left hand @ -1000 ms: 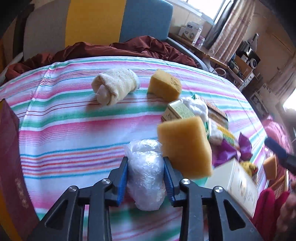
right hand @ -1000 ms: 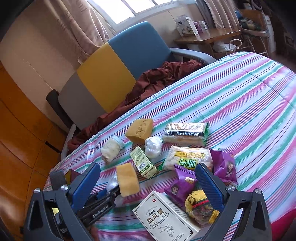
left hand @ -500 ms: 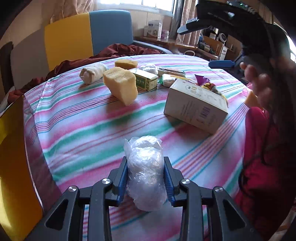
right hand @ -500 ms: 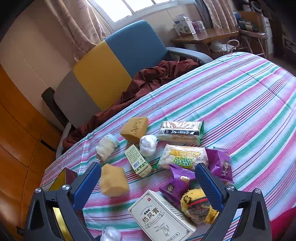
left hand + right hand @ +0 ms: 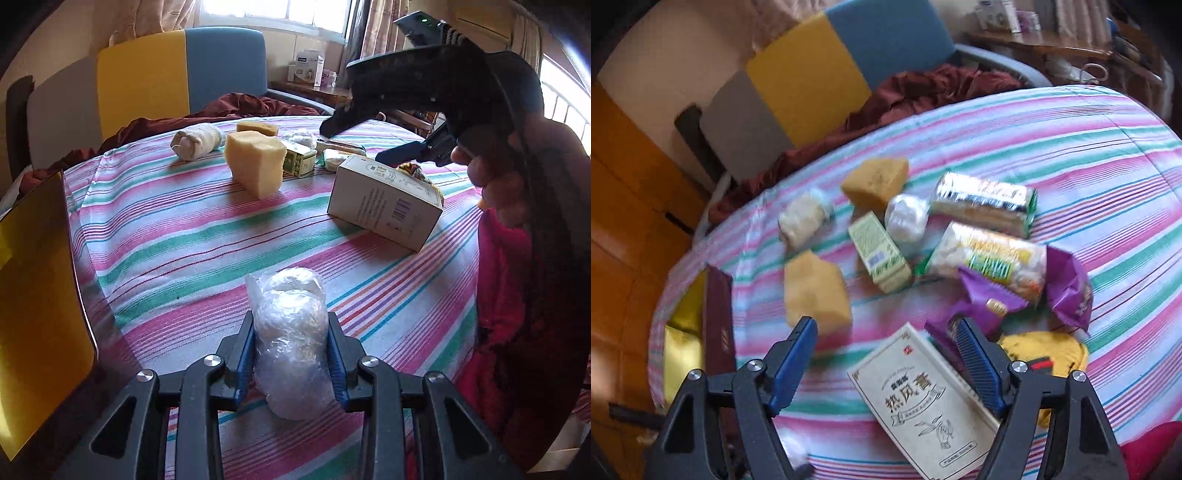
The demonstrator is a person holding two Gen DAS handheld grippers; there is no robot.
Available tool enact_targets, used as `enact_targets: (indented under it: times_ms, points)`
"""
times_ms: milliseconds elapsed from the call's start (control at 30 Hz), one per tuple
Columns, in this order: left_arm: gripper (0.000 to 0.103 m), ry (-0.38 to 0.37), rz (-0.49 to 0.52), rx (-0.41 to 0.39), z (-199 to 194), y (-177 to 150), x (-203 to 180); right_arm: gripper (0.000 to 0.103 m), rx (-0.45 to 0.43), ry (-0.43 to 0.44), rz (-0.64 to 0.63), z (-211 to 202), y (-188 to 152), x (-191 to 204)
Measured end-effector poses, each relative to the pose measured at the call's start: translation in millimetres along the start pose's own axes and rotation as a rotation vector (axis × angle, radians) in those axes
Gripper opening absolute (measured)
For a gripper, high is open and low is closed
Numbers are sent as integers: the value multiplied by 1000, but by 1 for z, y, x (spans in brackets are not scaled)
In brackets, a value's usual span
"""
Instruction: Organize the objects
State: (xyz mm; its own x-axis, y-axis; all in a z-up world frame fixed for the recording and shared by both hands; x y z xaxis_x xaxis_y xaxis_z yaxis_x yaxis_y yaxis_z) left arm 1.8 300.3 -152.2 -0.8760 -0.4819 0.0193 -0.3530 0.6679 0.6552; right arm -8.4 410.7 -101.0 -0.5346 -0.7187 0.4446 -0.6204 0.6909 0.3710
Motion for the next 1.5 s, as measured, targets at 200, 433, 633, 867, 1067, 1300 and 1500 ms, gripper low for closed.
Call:
enact_targets:
  times_ms: [200, 433, 633, 867, 1067, 1300, 1500]
  points:
    - [34, 2, 3, -5, 1, 0, 0, 78, 109, -158, -107, 28, -27, -5]
    - [33, -19, -12, 4, -5, 1, -1, 53, 162, -287, -270, 48, -48, -5]
    - [34, -23, -28, -141, -75, 26, 11, 53, 159, -268, -359, 52, -58, 7]
    - [34, 163, -303, -135, -139, 3, 154, 53, 156, -274, -383, 49, -61, 5]
    - [34, 329, -532, -4, -137, -53, 285, 53, 143, -294, -408, 48, -62, 13]
    - [34, 430, -602, 100, -102, -87, 347, 53, 137, -296, -429, 49, -62, 16]
    - [36, 491, -636, 165, -85, -99, 381, 53, 134, -294, -437, 45, -63, 13]
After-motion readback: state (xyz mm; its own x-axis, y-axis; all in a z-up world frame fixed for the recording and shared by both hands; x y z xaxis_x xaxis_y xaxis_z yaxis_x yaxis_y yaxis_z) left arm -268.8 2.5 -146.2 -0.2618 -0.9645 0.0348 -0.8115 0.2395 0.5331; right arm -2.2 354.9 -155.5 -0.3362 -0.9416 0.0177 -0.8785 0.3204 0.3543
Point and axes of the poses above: each gripper's, at about its wrist camera, not at the fingertips, and z roughly the way its jaws point, x to its left, y to its top, the point moved 10 cm from there along z, roughly the way its jaws point, and after that the axes turned 12 degrees about z, right-handed, at the moved point
